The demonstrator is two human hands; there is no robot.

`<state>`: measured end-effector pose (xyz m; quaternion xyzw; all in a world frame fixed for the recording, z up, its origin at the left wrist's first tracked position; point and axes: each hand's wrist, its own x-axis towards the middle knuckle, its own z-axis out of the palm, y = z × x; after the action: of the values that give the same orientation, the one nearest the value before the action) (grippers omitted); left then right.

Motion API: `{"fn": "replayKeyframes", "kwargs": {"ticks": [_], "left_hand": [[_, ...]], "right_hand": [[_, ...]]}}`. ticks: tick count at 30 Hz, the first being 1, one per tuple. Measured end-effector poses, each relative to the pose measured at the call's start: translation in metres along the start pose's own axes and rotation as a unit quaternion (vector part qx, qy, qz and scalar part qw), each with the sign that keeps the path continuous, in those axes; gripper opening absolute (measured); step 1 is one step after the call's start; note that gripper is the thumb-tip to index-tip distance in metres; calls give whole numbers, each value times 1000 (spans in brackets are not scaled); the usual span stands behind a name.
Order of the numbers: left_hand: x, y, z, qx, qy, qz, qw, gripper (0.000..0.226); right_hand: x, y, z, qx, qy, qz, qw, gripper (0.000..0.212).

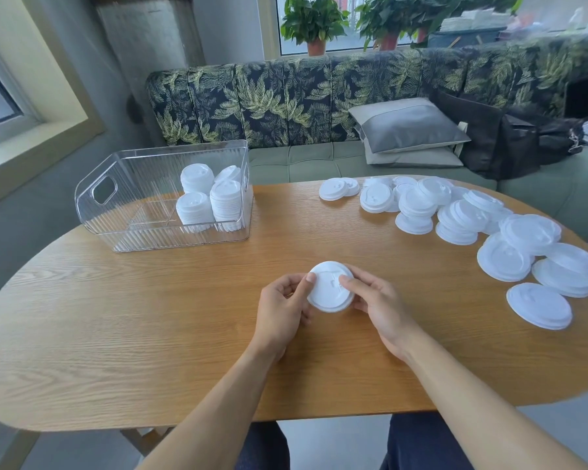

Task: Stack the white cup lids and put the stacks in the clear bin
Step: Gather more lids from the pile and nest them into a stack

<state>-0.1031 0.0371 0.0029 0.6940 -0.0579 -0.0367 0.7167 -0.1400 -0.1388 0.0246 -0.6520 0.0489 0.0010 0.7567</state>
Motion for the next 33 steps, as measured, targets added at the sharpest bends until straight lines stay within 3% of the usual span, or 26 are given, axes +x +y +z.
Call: {"fn": "replayKeyframes", "kwargs": {"ticks": [12, 18, 33], "left_hand": [[1, 2, 3, 3, -47, -16, 999, 24], [1, 3, 5, 28, -96, -17, 995, 42], [3, 3, 11, 30, -50, -27, 998, 26]], "right_hand": [[5, 6, -11, 104, 26, 25, 994, 31], [7, 8, -14, 152, 53, 34, 986, 31], [10, 9, -13, 151, 62, 33, 986, 24]]}}
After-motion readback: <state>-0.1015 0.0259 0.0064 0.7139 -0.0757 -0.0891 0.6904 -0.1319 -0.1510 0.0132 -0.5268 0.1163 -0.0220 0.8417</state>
